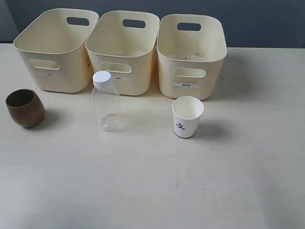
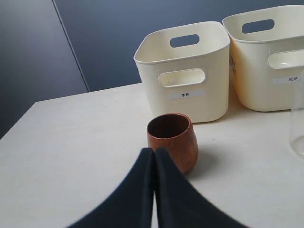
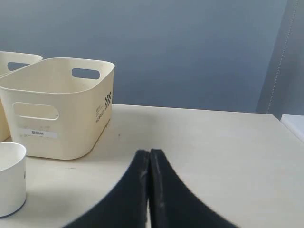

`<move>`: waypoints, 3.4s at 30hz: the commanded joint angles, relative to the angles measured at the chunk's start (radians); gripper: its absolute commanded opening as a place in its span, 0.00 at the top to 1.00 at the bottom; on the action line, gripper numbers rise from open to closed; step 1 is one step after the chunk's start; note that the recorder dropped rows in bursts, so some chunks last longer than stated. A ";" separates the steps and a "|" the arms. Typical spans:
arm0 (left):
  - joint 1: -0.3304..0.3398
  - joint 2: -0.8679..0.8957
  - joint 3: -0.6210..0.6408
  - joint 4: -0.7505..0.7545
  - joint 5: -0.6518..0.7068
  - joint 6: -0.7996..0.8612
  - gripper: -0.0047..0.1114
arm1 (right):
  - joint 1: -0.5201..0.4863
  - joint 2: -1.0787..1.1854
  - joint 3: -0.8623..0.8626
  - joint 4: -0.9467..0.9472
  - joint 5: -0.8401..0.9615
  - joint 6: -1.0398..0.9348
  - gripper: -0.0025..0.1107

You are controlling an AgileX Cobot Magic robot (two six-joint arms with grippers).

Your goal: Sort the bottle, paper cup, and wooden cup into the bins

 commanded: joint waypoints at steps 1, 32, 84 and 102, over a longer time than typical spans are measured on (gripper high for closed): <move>-0.001 0.004 -0.005 -0.002 -0.005 -0.002 0.96 | -0.005 -0.005 0.002 0.002 -0.006 0.000 0.98; -0.001 0.004 -0.005 -0.002 -0.005 -0.002 0.96 | -0.005 -0.005 -0.015 0.500 -0.335 0.178 0.98; -0.001 0.004 -0.005 -0.002 -0.005 -0.002 0.96 | 0.524 1.530 -1.230 0.091 0.729 -0.523 0.98; -0.001 0.004 -0.005 -0.002 -0.005 -0.002 0.96 | 0.524 1.733 -1.230 0.094 0.641 -0.447 0.53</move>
